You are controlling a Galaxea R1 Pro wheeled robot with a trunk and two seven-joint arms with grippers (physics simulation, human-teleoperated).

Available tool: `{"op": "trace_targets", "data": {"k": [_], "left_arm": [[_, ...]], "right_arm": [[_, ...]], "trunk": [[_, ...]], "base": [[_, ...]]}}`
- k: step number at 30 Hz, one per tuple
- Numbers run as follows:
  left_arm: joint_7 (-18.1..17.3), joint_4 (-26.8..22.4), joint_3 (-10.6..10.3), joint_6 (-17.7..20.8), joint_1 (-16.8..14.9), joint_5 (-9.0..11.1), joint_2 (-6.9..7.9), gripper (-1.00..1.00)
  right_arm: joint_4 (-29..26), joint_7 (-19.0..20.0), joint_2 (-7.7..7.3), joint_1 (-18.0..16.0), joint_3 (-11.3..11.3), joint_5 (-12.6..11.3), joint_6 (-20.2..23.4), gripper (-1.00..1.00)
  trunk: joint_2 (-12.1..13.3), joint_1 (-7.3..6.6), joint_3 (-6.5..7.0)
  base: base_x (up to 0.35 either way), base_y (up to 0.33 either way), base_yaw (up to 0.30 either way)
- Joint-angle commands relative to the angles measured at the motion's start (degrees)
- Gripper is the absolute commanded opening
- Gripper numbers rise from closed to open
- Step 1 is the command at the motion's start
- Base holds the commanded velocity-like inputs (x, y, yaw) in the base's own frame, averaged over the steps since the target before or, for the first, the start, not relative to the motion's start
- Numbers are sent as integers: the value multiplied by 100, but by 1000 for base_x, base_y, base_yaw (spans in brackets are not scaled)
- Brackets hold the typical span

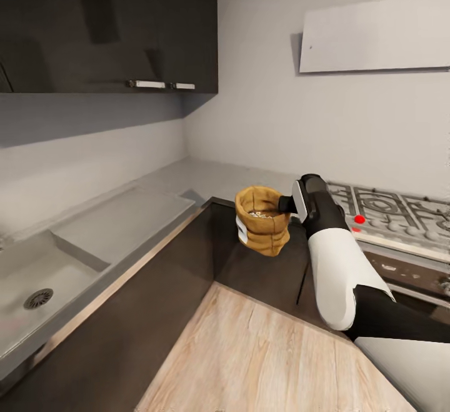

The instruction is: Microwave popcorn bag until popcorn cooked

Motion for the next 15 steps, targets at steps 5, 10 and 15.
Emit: {"op": "trace_targets", "data": {"k": [5, 10, 15], "left_arm": [[18, -16, 19, 41, 1, 40, -2, 100], [18, -15, 27, 50, 1, 42, -2, 100], [18, -15, 28, 51, 1, 43, -2, 100]], "right_arm": [[-5, 28, 8, -7, -26, 48, 19, -100], [-5, 23, 8, -10, -26, 42, 19, -100], [-5, 28, 8, -9, -26, 42, 19, -100]], "trunk": [[-4, -2, -6], [-4, -2, -6], [-4, -2, -6]], "base": [[-275, 0, 0], [-341, 0, 0], [-345, 0, 0]]}}
